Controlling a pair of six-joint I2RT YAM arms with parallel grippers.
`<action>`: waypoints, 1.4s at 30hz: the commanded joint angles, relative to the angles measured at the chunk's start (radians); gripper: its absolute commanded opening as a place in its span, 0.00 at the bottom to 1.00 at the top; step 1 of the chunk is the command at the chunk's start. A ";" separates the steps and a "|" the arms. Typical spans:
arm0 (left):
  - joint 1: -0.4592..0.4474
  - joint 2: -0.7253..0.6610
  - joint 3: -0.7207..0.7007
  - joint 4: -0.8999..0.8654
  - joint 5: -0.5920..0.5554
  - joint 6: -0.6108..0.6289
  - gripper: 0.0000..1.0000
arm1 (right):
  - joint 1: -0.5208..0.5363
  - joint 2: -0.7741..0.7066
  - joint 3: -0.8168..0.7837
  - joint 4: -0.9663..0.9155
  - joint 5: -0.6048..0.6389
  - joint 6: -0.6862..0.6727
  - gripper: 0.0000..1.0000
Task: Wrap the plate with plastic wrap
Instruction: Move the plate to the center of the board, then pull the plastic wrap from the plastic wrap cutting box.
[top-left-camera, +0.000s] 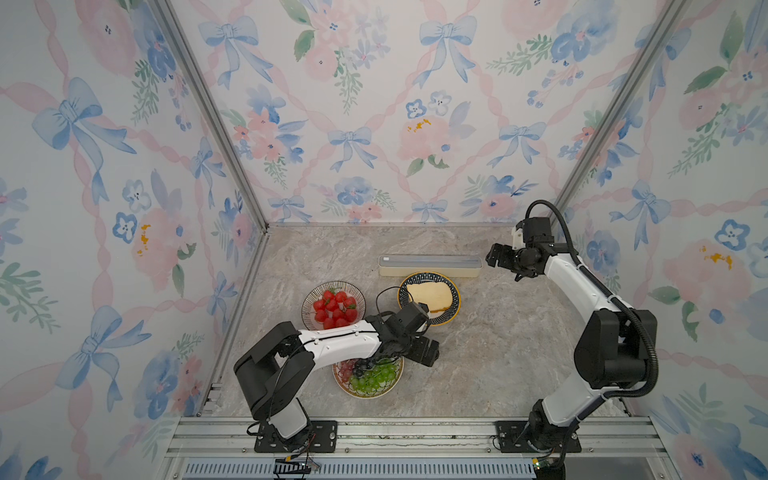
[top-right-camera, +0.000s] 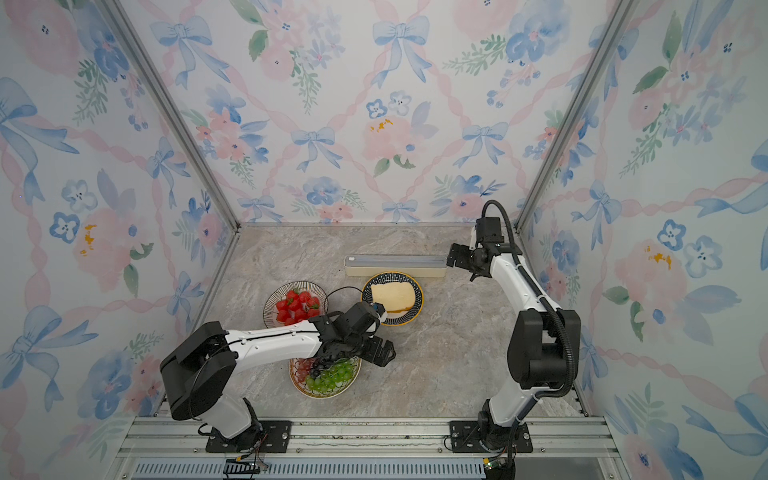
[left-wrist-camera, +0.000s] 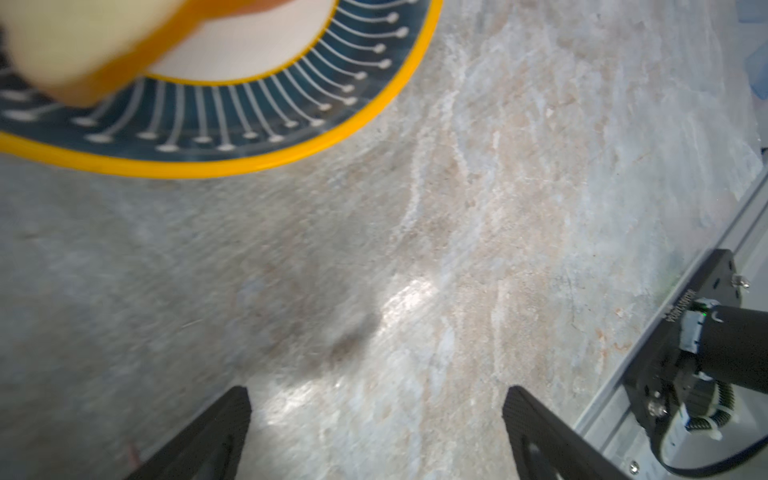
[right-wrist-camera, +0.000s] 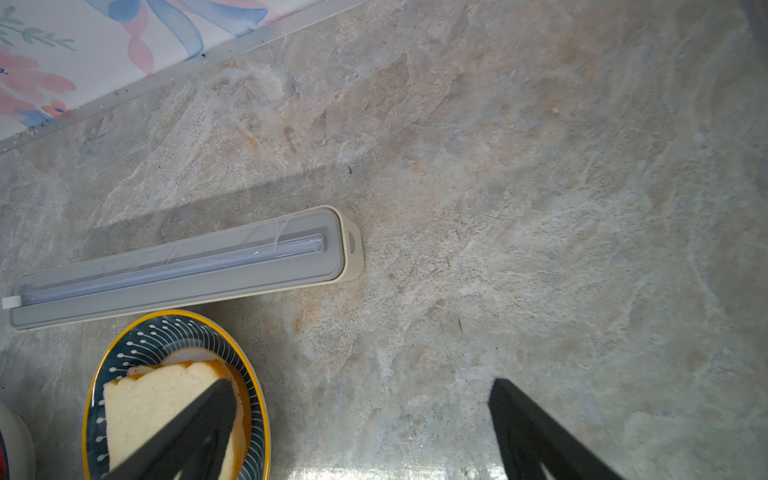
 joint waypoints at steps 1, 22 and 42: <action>0.046 -0.032 -0.075 -0.161 -0.060 0.027 0.98 | 0.016 0.030 0.036 -0.024 -0.033 -0.010 0.97; 0.392 0.113 0.423 -0.093 -0.064 0.201 0.98 | 0.145 0.376 0.377 -0.059 -0.044 0.038 0.97; 0.573 0.593 0.833 -0.010 0.122 0.157 0.98 | 0.203 0.509 0.461 -0.075 -0.081 0.075 0.97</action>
